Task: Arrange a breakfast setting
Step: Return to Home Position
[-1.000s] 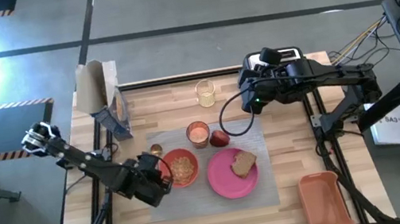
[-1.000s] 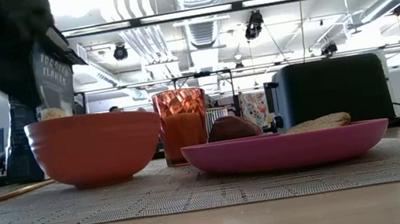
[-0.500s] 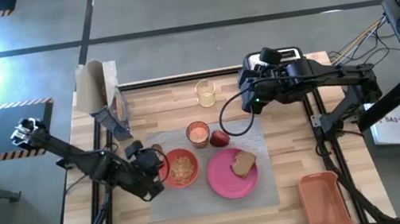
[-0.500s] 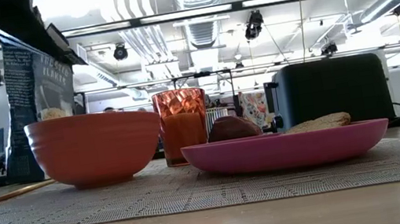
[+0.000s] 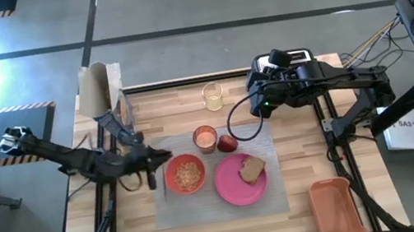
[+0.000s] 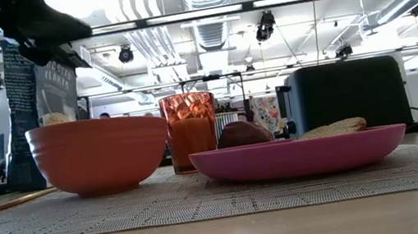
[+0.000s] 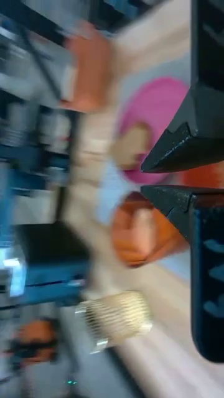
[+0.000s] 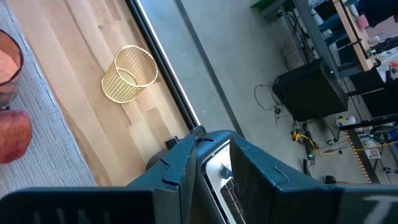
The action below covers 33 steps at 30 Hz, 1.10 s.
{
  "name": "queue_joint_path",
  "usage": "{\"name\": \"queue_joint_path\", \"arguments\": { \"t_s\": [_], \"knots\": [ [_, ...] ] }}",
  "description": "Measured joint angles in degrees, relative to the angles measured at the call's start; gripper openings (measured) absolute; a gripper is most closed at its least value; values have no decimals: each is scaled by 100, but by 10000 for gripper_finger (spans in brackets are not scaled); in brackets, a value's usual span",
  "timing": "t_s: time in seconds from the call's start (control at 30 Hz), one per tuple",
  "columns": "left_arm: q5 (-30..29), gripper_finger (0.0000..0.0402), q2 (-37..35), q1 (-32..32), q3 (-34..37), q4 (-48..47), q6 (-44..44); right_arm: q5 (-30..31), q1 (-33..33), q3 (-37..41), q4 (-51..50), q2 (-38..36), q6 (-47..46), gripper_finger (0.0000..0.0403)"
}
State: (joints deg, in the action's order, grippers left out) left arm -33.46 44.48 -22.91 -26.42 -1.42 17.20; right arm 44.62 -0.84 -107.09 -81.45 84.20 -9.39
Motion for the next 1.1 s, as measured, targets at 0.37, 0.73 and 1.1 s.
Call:
{"name": "queue_joint_path", "arguments": {
  "t_s": [0.37, 0.73, 1.1],
  "knots": [
    [56, 25, -2124, 107, 1355, 1052, -428, 0, -1, 0, 0, 1, 0, 91],
    [80, 25, -3380, 109, 2007, 1082, -302, 0, 0, 0, 2, 0, 0, 91],
    [98, 25, -4452, 113, 2582, 1034, 155, 0, 1, 0, 2, 1, 0, 91]
  ]
}}
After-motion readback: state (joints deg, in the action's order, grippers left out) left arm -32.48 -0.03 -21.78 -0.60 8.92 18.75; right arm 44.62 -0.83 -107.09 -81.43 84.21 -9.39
